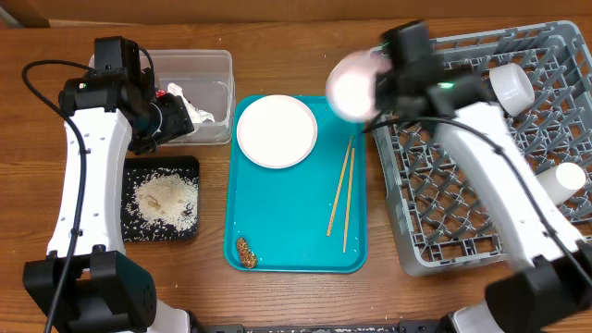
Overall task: Sort waste into correct bins and load items into the dishwasher
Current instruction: 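Carry the pink bowl right and place it in the rack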
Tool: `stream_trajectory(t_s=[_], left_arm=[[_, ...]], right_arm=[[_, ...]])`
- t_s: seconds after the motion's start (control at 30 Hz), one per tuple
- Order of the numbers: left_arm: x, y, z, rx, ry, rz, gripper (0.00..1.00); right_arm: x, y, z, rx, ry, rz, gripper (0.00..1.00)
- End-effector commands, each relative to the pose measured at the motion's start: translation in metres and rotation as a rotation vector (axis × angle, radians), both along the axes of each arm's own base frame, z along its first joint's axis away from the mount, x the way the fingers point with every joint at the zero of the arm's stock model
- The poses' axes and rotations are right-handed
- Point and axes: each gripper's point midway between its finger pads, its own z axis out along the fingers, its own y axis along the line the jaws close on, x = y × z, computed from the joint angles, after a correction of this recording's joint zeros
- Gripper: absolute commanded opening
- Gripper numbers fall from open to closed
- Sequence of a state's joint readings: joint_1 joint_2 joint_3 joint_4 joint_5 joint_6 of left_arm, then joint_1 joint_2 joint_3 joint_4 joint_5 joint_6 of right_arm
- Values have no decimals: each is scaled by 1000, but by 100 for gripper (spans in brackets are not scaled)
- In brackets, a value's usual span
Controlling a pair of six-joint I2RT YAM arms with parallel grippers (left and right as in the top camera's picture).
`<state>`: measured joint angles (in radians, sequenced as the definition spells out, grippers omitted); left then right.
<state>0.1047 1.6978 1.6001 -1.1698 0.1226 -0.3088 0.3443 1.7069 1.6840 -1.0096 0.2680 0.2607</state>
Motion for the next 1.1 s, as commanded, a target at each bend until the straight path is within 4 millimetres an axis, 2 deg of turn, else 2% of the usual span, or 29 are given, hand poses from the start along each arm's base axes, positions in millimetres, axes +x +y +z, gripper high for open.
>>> stream_trajectory(t_s=[0.0, 0.07, 0.1, 0.2, 0.27, 0.53, 0.73, 0.83, 1.07], left_arm=[[3, -3, 17, 2, -51, 2, 68], [3, -3, 17, 2, -52, 2, 68], [3, -3, 17, 2, -52, 2, 69], [3, -3, 17, 2, -51, 2, 69], [3, -3, 17, 1, -51, 1, 69], [2, -3, 17, 1, -47, 1, 69], [2, -3, 17, 1, -47, 1, 69], [2, -3, 17, 1, -48, 2, 69], [2, -3, 17, 1, -49, 2, 69]], right_arm=[[20, -94, 40, -301, -191, -324, 4], [24, -128, 54, -385, -259, -469, 4], [21, -157, 63, -432, -332, -652, 4], [12, -193, 65, -545, -415, -887, 4], [16, -198, 51, -568, -391, -899, 4], [37, -199, -19, -666, -242, -847, 4], [39, -188, -63, -656, -115, -769, 4], [37, -179, -76, -591, -73, -750, 4], [27, -153, -90, -541, 0, -688, 4]])
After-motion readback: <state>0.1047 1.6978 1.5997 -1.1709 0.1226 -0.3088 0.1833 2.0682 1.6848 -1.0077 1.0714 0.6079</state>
